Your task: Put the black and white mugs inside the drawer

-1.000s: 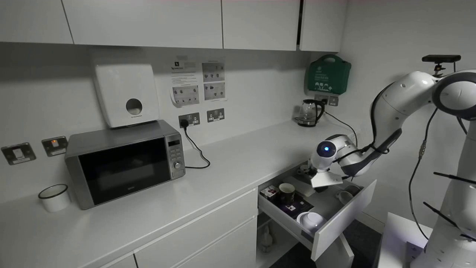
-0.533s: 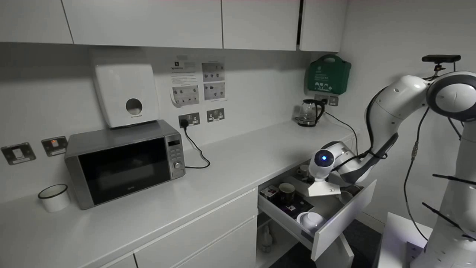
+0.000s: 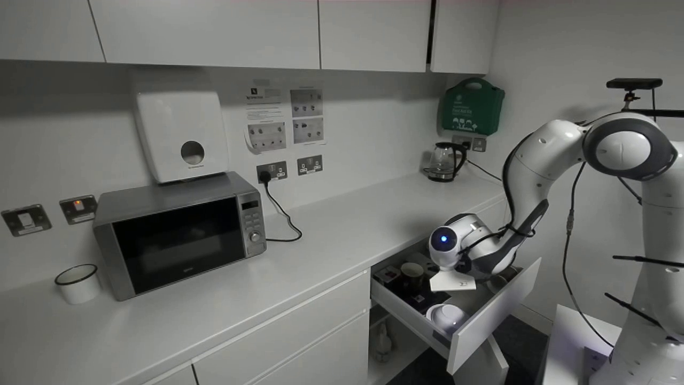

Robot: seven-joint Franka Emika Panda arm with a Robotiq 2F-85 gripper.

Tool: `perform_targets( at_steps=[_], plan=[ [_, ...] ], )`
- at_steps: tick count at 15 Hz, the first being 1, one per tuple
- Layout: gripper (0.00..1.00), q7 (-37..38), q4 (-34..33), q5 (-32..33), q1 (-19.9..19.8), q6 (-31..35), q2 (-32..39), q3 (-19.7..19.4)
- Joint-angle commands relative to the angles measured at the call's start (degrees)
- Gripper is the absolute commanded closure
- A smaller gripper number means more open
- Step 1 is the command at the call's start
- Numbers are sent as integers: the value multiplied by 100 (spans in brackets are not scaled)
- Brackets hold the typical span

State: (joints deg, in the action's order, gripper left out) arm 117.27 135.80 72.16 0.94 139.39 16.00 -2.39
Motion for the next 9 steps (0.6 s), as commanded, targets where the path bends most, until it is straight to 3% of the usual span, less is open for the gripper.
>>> perform_targets(
  at_steps=[1, 9],
  plan=[
    [95, -68, -440, -695, 3, -373, 300, 104],
    [95, -102, -995, -1687, 146, -753, 753, 7]
  ],
)
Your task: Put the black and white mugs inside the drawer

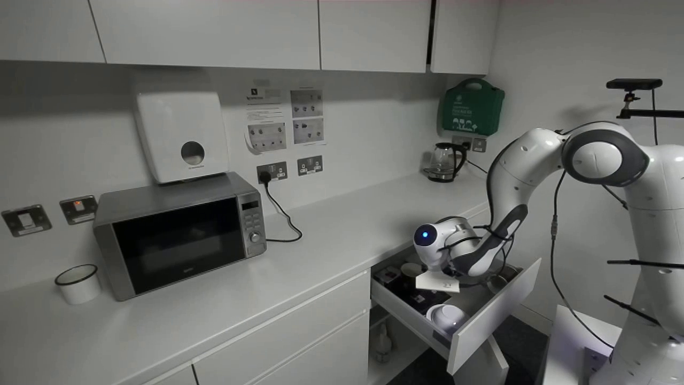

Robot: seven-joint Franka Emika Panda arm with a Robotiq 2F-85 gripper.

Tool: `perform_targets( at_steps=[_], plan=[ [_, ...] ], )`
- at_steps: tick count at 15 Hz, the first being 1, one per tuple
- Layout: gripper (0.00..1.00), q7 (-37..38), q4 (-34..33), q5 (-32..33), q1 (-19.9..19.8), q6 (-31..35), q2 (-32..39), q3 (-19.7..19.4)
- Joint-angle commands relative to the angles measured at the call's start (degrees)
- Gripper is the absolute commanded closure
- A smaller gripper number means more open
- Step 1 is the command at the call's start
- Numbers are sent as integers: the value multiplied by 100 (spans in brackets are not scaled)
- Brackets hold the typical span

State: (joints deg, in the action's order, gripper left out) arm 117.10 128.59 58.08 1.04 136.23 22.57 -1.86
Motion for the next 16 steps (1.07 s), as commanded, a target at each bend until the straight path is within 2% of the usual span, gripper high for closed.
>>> perform_targets(
  at_steps=[1, 16],
  plan=[
    [95, -96, -347, -348, 157, -525, 146, -47],
    [95, -153, -1003, -1477, 491, -1170, 629, -57]
  ],
)
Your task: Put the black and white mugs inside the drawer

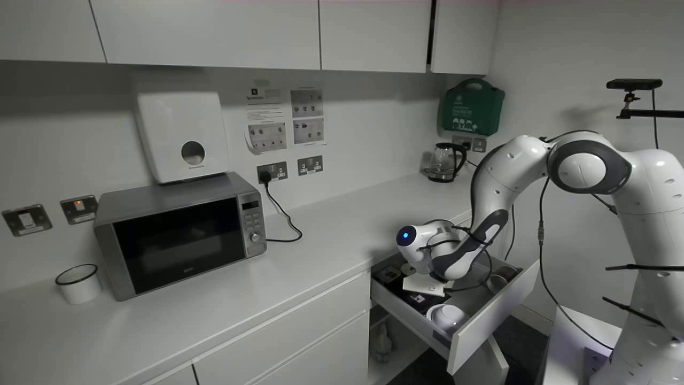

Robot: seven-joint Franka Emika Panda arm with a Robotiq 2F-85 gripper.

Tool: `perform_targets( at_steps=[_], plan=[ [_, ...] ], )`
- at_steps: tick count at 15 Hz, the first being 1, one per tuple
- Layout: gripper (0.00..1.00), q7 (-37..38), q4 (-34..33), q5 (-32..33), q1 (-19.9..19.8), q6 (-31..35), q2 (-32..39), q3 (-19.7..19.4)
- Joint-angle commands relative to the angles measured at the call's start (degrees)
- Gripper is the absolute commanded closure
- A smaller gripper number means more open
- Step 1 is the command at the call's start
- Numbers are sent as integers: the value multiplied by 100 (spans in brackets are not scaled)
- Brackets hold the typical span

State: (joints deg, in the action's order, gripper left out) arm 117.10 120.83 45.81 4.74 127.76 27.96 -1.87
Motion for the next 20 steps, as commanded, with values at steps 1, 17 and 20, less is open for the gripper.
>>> perform_targets(
  at_steps=[1, 17, 20],
  plan=[
    [95, -150, -253, -287, 144, -334, 127, -66],
    [95, -34, -766, -357, 386, -683, 541, -178],
    [95, -26, -824, -352, 389, -668, 600, -193]
  ],
)
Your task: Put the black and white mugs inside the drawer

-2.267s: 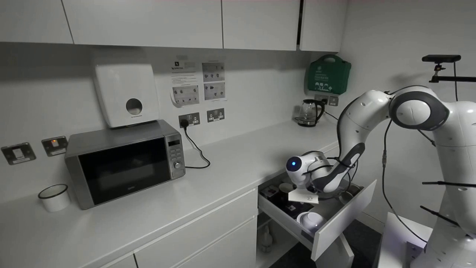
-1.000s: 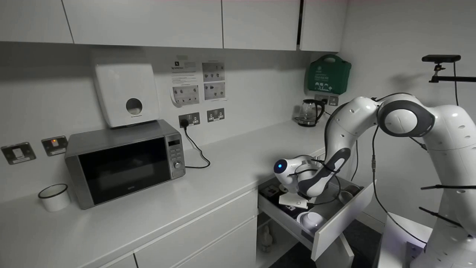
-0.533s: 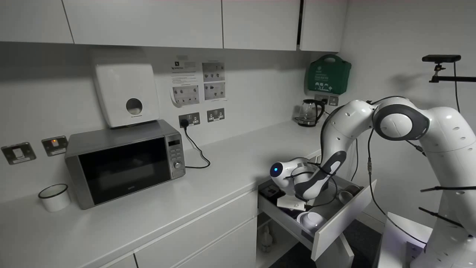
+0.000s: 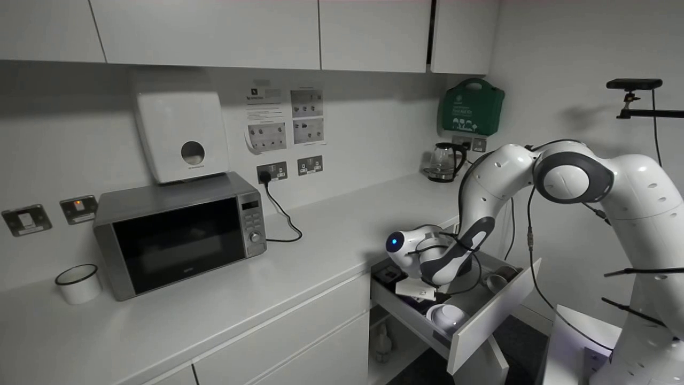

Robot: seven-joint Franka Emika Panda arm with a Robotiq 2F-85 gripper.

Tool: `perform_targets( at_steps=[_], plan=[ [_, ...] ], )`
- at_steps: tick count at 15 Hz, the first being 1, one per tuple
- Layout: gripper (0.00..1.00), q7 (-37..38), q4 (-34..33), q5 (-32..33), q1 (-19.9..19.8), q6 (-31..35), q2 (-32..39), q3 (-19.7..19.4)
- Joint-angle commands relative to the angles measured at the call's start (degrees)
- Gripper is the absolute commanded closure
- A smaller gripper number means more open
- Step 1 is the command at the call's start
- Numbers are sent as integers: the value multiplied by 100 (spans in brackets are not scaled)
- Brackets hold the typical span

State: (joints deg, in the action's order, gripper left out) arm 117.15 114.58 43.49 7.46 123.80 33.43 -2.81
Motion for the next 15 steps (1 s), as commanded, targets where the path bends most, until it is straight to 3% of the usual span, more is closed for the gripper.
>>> perform_targets(
  at_steps=[1, 15],
  plan=[
    [95, -18, -228, -115, 127, -287, 76, -109],
    [95, -16, -605, -229, 258, -383, 471, -103]
  ],
)
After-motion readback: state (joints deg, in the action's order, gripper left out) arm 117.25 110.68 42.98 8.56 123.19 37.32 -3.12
